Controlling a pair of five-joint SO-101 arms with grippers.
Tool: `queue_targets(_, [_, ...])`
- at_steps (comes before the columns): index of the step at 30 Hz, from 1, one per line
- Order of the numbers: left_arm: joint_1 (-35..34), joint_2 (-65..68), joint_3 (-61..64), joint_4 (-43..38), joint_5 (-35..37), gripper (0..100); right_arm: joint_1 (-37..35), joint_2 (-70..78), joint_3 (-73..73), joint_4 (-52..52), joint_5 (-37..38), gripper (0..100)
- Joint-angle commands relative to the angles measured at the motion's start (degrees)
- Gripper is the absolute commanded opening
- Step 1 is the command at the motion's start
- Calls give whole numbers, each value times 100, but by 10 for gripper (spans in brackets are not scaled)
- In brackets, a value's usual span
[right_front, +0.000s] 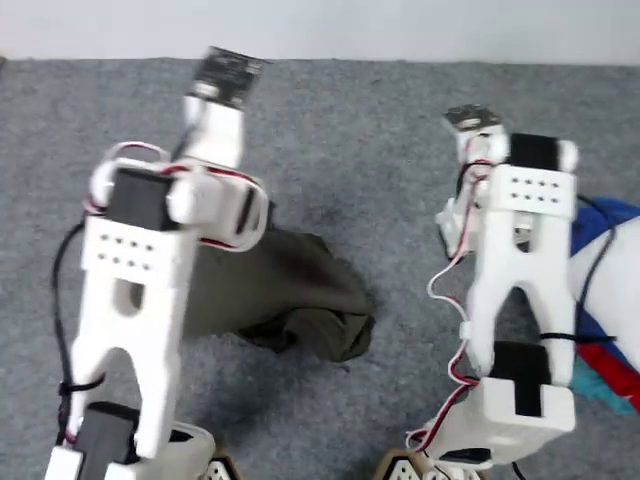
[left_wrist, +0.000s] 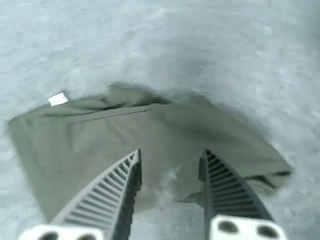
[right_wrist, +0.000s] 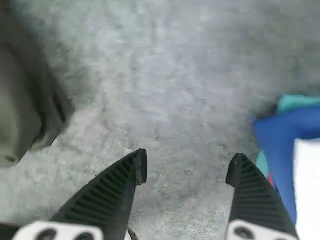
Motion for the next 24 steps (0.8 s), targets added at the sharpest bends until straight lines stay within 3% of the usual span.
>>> queue_targets(1, [-1064,-229,-22,185,-492,180,-1033,-207,413,198,378,263])
queue_targets(5, [-2347,-237,778,185,-1670,180,-2000,-207,607,-13,484,263])
queue_targets(10, [-3877,-237,1613,176,-2963,180,-2501,-189,598,-338,484,263])
queue_targets(14, [-4818,-220,2035,167,-3552,180,-2730,119,598,-567,484,263])
queue_targets(21, [-5626,-229,2360,167,-3982,180,-2756,1569,466,-892,492,261])
queue_targets(24, [-5705,-229,2369,167,-3982,180,-2747,2123,44,-848,624,146])
